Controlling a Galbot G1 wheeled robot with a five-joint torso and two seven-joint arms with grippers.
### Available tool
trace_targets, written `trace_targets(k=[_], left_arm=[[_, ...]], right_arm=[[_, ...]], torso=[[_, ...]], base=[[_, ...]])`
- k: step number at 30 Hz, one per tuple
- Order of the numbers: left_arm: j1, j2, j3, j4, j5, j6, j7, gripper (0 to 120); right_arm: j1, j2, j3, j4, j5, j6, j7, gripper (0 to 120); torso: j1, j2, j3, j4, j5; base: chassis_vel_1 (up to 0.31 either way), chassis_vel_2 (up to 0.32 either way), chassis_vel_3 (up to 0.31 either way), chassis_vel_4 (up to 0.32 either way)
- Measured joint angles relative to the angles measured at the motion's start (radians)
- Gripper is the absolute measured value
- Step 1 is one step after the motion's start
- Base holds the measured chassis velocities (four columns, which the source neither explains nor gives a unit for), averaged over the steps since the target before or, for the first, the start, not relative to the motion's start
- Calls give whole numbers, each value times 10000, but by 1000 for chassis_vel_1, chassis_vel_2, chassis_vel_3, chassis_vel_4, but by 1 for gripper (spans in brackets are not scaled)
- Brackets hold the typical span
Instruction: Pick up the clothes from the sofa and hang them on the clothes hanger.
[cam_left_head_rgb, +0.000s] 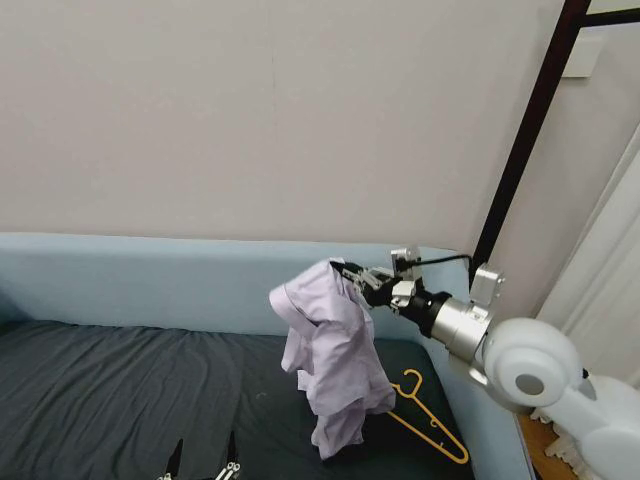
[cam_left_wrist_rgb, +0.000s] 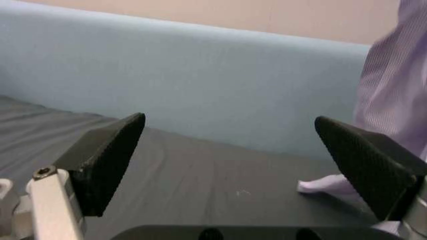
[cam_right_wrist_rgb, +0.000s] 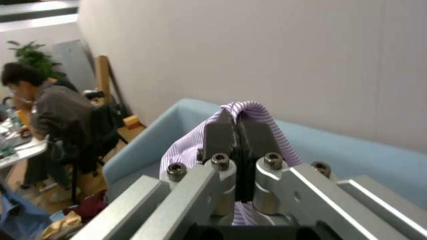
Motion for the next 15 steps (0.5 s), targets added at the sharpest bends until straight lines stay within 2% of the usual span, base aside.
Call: trace_targets(k=[2, 6, 11, 15], left_arm=[[9, -2, -24, -22, -23, -6, -1, 100], [56, -32, -229, -124, -192, -81, -12, 100], [125, -100, -421, -135, -302, -192, -27, 100], [192, -215, -667, -37, -389, -353, -121, 100]], right_arm=[[531, -9, -252, 1, 136, 1, -68, 0], [2457, 435, -1484, -745, 279, 134, -509, 0], [3341, 1073, -2226, -1377, 244, 233, -713, 0], [3861, 1973, -2710, -1811, 118, 430, -1147, 0]], torso=[[0, -1, 0, 0, 0], [0, -1, 0, 1, 0], [1, -1, 1, 0, -2], [1, 0, 1, 3, -2]], base=[[0, 0, 0, 0], [0, 0, 0, 0], [0, 0, 0, 0], [0, 0, 0, 0]])
